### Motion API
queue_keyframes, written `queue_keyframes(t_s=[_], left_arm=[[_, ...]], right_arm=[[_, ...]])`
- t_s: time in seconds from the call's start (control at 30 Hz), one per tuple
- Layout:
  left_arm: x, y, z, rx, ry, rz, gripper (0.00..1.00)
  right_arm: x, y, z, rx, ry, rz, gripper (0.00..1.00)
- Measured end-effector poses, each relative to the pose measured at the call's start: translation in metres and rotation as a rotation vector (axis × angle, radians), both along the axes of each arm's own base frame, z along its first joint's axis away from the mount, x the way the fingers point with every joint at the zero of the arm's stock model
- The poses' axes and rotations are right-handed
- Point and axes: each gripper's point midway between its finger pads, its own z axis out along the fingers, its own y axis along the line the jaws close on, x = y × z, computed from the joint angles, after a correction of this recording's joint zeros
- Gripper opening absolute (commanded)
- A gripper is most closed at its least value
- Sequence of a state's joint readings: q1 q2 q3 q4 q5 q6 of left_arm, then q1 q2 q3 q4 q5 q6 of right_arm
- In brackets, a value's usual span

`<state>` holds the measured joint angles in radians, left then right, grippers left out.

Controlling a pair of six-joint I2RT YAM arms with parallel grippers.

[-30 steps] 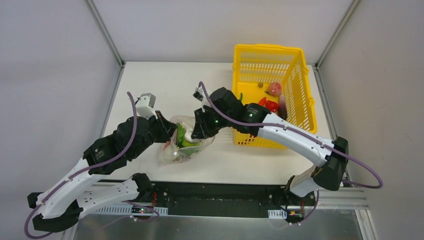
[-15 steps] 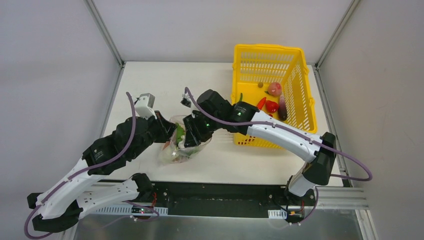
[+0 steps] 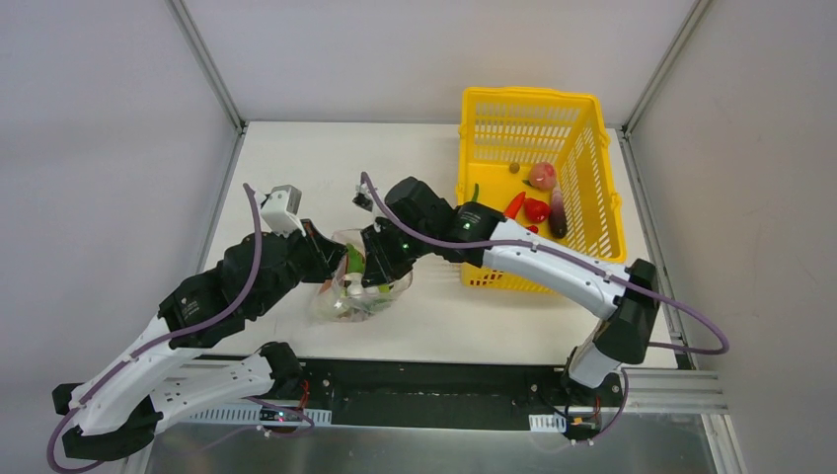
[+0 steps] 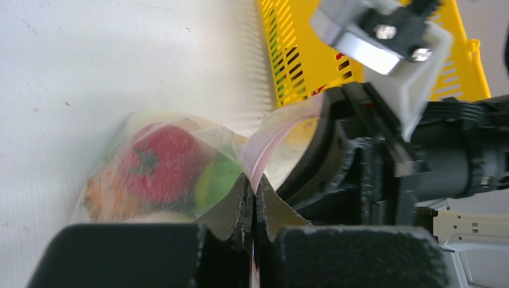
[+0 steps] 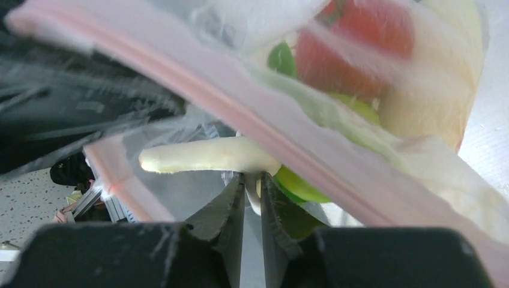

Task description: Place the food in the zip-top bag and seal the zipper

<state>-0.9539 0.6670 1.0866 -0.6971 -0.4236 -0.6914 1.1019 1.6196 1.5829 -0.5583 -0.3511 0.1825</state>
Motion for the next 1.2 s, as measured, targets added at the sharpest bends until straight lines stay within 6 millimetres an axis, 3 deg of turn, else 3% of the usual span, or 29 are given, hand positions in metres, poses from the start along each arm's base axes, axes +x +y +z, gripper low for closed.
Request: queue_keyframes(t_s=[0.2, 0.37, 0.63, 0.8, 1.0, 1.2], left_arm=[[-0.001, 0.000, -0.002, 0.005, 0.004, -0.001, 0.00], [-0.002, 0.003, -0.005, 0.019, 0.013, 0.001, 0.00], [-0.003, 0.004, -0.003, 0.012, 0.008, 0.001, 0.00], [-0.002, 0.003, -0.004, 0.013, 0.009, 0.000, 0.00], [0.000, -0.002, -0.005, 0.015, 0.017, -0.005, 0.00], [0.000, -0.004, -0.006, 0.013, 0.021, -0.012, 0.00]], right_arm=[[0.016, 0.018, -0.017, -0.051, 0.006, -0.048, 0.24], [0.023, 0.019, -0.019, -0.077, -0.014, -0.079, 0.27], [0.012, 0.001, 0.013, 0.040, -0.048, -0.085, 0.25], [0.007, 0.008, 0.030, 0.114, -0.046, -0.063, 0.17], [-0.010, 0.014, 0.008, 0.062, -0.009, -0.011, 0.18], [-0.005, 0.006, -0.003, -0.011, -0.041, -0.041, 0.31]])
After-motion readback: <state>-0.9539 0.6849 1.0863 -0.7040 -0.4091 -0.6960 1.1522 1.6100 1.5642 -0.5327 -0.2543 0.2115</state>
